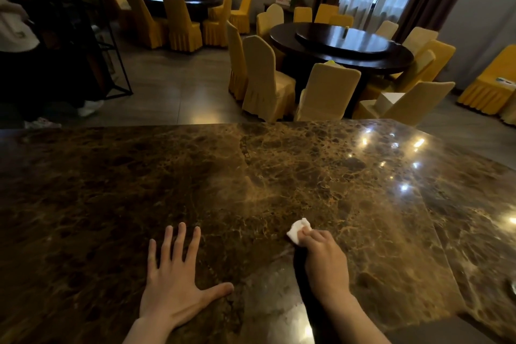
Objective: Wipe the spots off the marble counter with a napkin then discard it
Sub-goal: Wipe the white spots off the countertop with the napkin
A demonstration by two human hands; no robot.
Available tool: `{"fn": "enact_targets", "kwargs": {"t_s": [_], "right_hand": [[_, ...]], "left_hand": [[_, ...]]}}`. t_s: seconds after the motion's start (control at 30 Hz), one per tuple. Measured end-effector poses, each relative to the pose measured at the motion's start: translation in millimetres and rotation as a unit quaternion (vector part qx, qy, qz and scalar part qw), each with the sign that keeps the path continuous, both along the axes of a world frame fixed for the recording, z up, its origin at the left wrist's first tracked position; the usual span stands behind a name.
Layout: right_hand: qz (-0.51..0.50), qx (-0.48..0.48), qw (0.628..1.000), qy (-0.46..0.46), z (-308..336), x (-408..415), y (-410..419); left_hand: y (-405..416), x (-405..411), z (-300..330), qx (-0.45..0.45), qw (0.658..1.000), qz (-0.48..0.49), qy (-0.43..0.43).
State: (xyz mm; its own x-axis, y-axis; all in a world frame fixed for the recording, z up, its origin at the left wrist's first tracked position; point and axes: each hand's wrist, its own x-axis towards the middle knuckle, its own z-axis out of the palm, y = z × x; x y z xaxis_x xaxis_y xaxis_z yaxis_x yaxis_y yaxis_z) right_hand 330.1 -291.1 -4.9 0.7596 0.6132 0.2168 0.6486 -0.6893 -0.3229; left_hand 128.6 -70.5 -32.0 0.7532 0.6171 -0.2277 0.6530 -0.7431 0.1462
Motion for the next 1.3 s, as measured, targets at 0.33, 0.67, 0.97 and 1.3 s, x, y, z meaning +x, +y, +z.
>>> {"fn": "enact_targets", "kwargs": {"t_s": [0.33, 0.67, 0.97, 1.3], "right_hand": [[0.191, -0.022, 0.981, -0.019, 1, -56, 22], [-0.009, 0.024, 0.999, 0.025, 6, -33, 35], [0.009, 0.007, 1.000, -0.015, 4, 1, 7], [0.187, 0.009, 0.982, -0.026, -6, -62, 38]], "left_hand": [[0, 2, 0, 0.002, 1.000, 0.008, 0.004], [1, 3, 0, -0.009, 1.000, 0.010, -0.003], [-1, 0, 2, 0.001, 1.000, 0.005, -0.009], [2, 2, -4, 0.007, 1.000, 0.008, 0.005]]}}
